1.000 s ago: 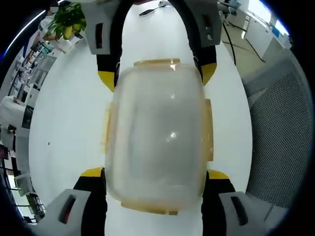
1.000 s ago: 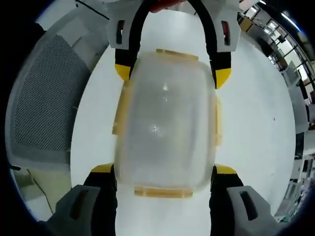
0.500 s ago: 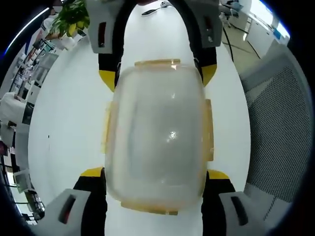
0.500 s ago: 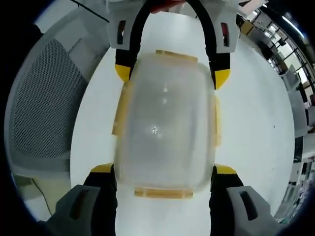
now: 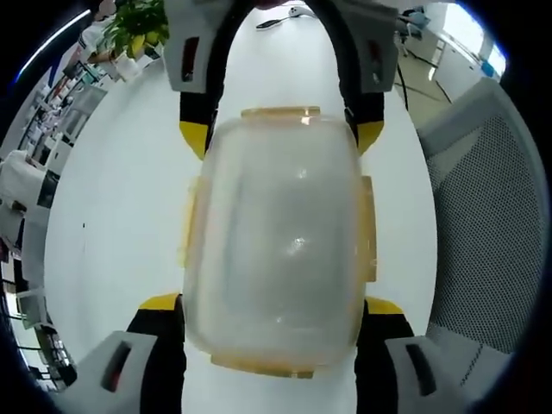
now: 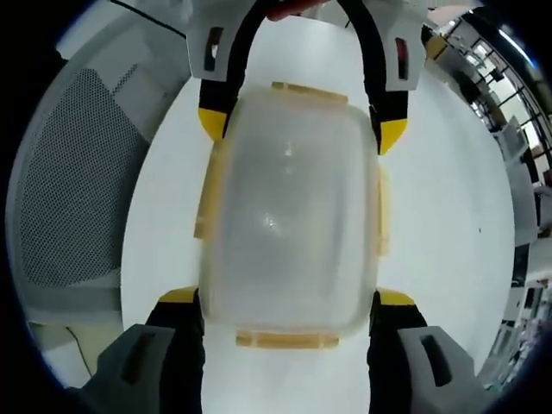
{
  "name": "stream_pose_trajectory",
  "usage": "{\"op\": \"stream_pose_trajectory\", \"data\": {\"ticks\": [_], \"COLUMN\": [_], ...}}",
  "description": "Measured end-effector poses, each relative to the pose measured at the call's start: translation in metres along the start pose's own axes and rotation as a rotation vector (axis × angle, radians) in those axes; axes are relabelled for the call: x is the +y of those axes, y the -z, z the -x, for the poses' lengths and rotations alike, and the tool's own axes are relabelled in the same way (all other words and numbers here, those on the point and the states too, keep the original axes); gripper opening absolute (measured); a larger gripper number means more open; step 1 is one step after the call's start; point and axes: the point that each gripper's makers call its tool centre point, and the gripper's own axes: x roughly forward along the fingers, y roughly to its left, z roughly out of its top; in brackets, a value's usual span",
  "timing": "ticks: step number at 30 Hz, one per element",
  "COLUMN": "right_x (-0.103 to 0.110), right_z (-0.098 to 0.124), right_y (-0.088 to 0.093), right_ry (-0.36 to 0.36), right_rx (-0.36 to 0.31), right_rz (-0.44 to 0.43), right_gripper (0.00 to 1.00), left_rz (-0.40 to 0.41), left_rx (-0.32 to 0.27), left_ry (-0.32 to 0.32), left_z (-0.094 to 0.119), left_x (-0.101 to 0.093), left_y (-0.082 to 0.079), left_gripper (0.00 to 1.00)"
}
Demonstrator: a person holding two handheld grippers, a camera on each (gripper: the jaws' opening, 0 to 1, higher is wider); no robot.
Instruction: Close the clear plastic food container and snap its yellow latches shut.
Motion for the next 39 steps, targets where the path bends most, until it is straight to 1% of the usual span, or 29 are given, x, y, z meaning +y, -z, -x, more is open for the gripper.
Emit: {"op": "stream_pose_trajectory", "data": {"ticks": [10,16,21,24,27,30,34,39], "right_x": [-0.008,-0.016,-0.020,-0.025,-0.033,-0.040,-0.045,-0.059], "right_z": [-0.004,-0.006,-0.009,-0.009,-0.011,-0.014,-0.014,-0.016], "right_y": [-0.010,-0.016,-0.020,-0.022,-0.028,-0.032,-0.033,-0.033], "right_ry": [0.017,0.031,0.043,0.043,0.045,0.046,0.045,0.048], "right_rx": [0.007,0.008,0.035,0.037,0.020,0.038,0.054,0.047], "right_rz": [-0.021,-0.042,-0.054,-0.054,-0.064,-0.070,-0.072,-0.087], "right_gripper": [0.77,0.77,0.78,0.78,0.78,0.78,0.78,0.78], "left_rz": [-0.012,-0.034,-0.041,-0.040,-0.040,-0.049,-0.051,-0.063], "left_rx": [0.007,0.004,-0.006,-0.011,-0.011,-0.012,-0.011,-0.022], "left_ry": [0.000,0.002,0.001,0.002,0.004,0.007,0.008,0.008], "left_z": [0.002,0.003,0.004,0.004,0.004,0.005,0.005,0.002], "left_x": [0.008,0.018,0.023,0.028,0.036,0.043,0.049,0.064], "left_y": [0.010,0.017,0.020,0.023,0.029,0.034,0.035,0.037], "left_gripper": [0.78,0.78,0.78,0.78,0.78,0.78,0.78,0.78]}}
